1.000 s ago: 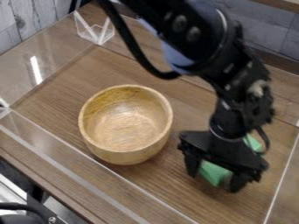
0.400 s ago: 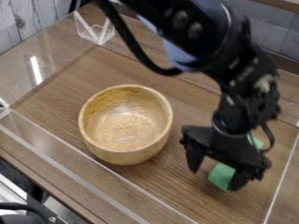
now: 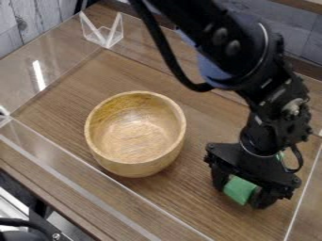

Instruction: Put green object into wooden bowl

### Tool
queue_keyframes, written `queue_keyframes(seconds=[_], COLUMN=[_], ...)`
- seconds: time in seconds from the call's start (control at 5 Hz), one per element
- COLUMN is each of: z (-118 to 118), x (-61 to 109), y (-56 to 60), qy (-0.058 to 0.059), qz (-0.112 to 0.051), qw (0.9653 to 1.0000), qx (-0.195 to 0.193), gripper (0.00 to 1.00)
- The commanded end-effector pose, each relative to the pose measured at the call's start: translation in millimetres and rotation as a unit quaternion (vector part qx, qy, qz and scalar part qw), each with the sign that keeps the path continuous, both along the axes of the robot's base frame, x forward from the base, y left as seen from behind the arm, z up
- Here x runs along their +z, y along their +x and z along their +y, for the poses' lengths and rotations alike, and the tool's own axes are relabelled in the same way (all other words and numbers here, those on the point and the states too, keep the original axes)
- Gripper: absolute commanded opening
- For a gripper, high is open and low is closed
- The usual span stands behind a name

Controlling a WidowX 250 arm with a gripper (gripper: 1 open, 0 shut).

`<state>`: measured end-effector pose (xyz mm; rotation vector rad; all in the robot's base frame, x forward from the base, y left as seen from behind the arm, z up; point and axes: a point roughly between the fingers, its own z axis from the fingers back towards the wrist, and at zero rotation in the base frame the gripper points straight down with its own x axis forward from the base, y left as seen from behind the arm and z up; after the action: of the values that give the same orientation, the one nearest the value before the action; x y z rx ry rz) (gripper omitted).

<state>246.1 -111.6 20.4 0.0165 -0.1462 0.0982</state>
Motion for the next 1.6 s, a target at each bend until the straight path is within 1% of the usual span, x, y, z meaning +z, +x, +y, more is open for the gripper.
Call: queue_keyframes(seconds=[0.0,0.2,0.4,0.6,0.8,1.2,1.4], z=[-6,0,32,70,78,92,93], x=[29.7,67.8,98.0,110.5,114.0,99.5,100.6], y=[6.2,0.9,-3.7,-0.6,7.4,10.6,9.9], qy=[-0.013,-0.026,-0.029,-0.025,-0.023,-0.016,-0.014], qz=[-0.023,-0.037,-0.046,-0.047,-0.046,-0.041,-0.040], qw=[0.9996,0.9989,0.9982,0.9982,0.9981,0.9990,0.9990], qx=[0.007,-0.013,-0.025,-0.026,-0.034,-0.010,-0.011], gripper=[0.00,0.00,0.00,0.00,0.00,0.00,0.00])
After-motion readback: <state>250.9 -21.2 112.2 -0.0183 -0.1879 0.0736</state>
